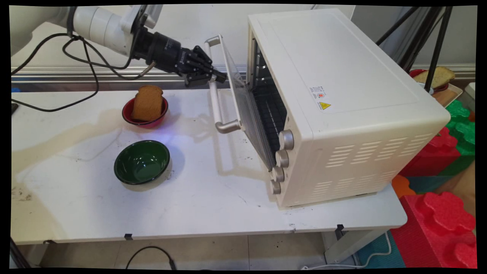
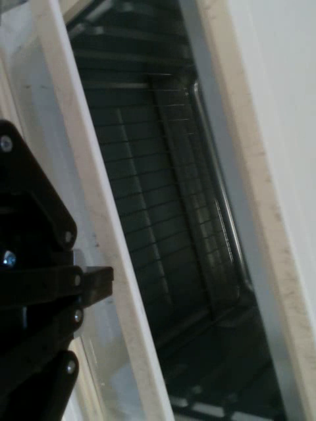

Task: Open the oven

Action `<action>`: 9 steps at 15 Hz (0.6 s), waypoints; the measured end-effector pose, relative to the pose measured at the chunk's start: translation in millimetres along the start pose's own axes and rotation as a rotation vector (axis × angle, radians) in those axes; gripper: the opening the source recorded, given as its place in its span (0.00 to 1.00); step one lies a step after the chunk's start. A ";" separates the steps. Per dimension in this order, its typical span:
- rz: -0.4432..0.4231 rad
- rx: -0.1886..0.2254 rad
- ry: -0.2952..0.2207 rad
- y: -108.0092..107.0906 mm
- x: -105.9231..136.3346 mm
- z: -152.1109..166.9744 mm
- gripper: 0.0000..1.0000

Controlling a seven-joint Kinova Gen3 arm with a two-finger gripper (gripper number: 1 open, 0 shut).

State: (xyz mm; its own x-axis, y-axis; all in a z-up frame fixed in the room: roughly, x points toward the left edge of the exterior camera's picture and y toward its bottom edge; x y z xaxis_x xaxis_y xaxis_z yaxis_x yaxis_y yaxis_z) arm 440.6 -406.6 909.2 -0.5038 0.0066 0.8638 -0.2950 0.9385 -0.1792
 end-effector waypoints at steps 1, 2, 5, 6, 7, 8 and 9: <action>0.004 -0.003 -0.008 0.6 -2.4 -2.9 0.00; 0.006 -0.005 -0.013 1.0 -4.0 -4.7 0.00; 0.016 -0.013 -0.037 3.2 -11.9 -12.2 0.00; 0.018 -0.015 -0.044 3.8 -14.4 -14.3 0.00; 0.022 -0.018 -0.055 4.5 -18.1 -17.1 0.00; 0.024 -0.020 -0.062 4.9 -20.5 -18.8 0.00; 0.027 -0.023 -0.073 5.6 -24.5 -21.3 0.00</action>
State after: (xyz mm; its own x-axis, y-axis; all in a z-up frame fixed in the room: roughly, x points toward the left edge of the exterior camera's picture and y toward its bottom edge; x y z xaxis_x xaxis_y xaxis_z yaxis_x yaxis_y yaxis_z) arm 468.7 -394.1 897.1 -0.5692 0.0081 0.8222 -0.2622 0.9460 -0.1908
